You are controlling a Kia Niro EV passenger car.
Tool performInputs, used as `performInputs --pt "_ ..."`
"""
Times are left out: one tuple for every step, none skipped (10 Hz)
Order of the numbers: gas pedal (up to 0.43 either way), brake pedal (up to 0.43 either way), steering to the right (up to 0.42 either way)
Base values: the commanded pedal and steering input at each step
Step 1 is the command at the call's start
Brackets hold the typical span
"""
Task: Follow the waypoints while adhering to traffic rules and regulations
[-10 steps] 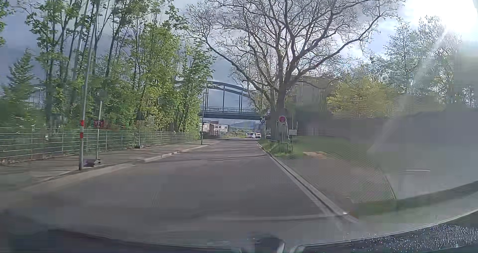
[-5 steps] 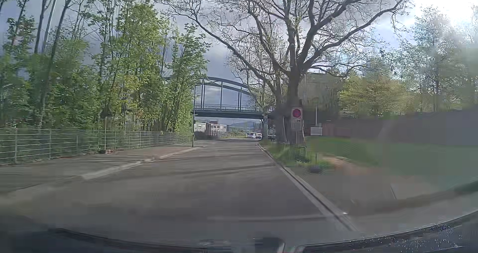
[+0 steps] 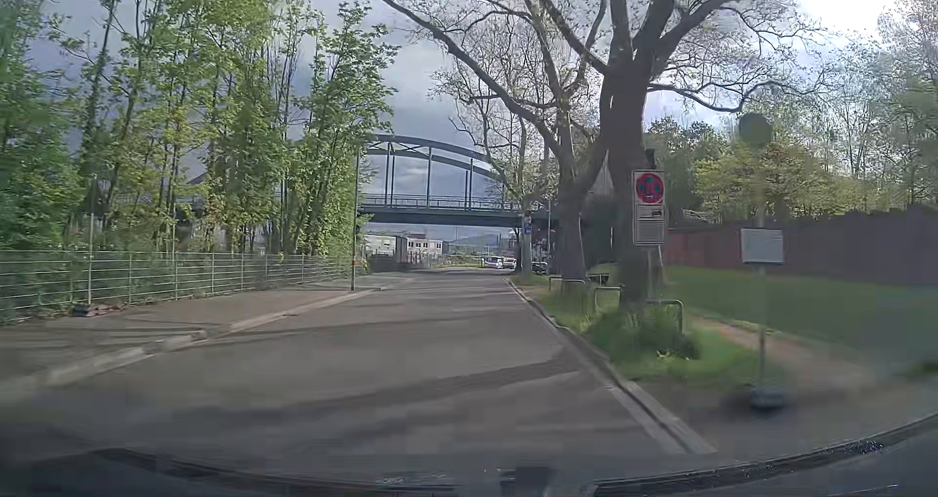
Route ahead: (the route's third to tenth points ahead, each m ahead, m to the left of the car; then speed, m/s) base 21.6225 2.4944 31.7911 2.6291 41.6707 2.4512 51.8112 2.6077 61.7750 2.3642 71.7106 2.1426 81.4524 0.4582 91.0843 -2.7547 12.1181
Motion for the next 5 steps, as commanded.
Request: performInputs --pt "0.059 0.000 0.001" --pt "0.059 0.000 0.001" --pt "0.059 0.000 0.001" --pt "0.020 0.000 0.001" --pt "0.000 0.000 0.001"
